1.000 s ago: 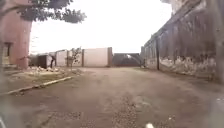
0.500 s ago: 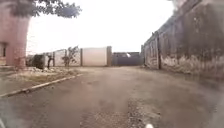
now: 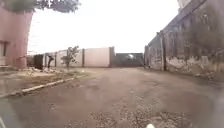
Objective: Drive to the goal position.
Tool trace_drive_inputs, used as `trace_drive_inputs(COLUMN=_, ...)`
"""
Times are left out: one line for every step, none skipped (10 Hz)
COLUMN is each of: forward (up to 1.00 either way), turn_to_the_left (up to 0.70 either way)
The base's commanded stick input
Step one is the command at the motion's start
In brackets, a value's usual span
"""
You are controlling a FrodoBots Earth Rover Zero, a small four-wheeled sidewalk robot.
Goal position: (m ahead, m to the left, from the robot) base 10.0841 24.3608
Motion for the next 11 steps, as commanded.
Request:
trace_drive_inputs(forward=0.85, turn_to_the_left=0.0)
trace_drive_inputs(forward=0.85, turn_to_the_left=0.0)
trace_drive_inputs(forward=0.85, turn_to_the_left=0.0)
trace_drive_inputs(forward=0.85, turn_to_the_left=0.0)
trace_drive_inputs(forward=0.85, turn_to_the_left=0.0)
trace_drive_inputs(forward=0.85, turn_to_the_left=0.0)
trace_drive_inputs(forward=0.85, turn_to_the_left=0.0)
trace_drive_inputs(forward=0.85, turn_to_the_left=0.0)
trace_drive_inputs(forward=0.85, turn_to_the_left=0.0)
trace_drive_inputs(forward=0.85, turn_to_the_left=0.0)
trace_drive_inputs(forward=0.85, turn_to_the_left=0.0)
